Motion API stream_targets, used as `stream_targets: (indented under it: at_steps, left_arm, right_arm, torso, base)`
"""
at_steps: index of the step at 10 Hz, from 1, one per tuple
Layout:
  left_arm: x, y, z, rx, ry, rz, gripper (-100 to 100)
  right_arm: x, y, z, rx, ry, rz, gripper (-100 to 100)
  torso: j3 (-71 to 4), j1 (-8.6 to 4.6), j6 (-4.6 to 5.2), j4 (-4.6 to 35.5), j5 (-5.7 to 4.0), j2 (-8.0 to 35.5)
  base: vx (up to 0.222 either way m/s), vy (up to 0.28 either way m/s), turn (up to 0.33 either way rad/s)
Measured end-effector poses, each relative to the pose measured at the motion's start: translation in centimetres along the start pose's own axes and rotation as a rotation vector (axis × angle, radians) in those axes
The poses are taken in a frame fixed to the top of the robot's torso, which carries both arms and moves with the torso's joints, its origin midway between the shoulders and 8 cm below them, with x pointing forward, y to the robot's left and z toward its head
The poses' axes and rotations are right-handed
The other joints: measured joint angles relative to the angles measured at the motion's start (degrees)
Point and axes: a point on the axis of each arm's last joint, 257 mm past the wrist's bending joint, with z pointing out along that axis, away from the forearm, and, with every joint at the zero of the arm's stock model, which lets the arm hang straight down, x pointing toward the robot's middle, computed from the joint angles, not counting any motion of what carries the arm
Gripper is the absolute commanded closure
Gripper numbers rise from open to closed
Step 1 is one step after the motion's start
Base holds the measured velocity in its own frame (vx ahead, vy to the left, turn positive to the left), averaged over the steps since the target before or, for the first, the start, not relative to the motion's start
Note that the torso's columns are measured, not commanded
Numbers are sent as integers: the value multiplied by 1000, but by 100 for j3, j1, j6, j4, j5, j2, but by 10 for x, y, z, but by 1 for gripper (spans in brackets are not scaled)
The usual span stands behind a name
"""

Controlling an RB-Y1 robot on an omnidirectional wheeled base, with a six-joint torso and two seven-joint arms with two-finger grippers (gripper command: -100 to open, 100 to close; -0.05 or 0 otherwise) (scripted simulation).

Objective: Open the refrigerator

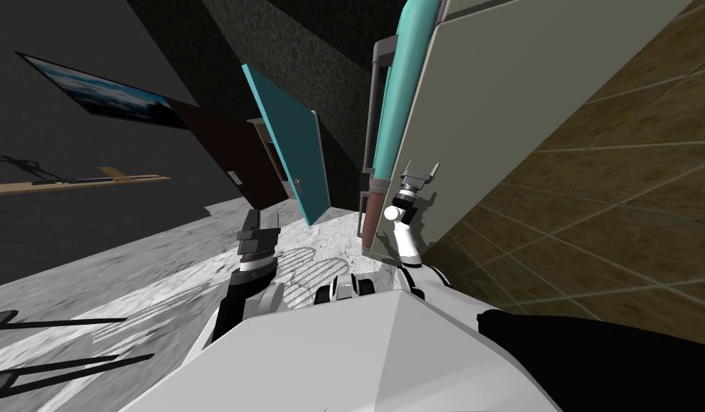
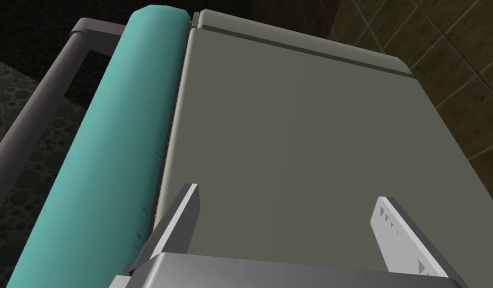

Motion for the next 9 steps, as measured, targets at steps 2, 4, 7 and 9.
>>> stream_targets:
  at_steps: [2,4,7,9]
  left_arm:
    - [0,0,0,0,0,0,0]
    - [0,0,0,0,0,0,0]
    - [0,0,0,0,0,0,0]
    - [0,0,0,0,0,0,0]
  right_arm:
    - [-1,0,13,-36,-7,74,-100]
    - [-7,0,25,-77,-25,158,-100]
    - [-21,1,44,-145,-63,290,-100]
    - [-28,0,55,-191,-86,386,-100]
  torso:
    - [-3,-2,2,-1,0,-5]
    - [0,1,1,1,1,0]
    - [0,0,0,0,0,-1]
    - [-1,0,-1,-1,0,-2]
  base:
    - [-12,-2,44]
    - [-20,-2,88]
    - [-17,-6,71]
    - [-13,-11,79]
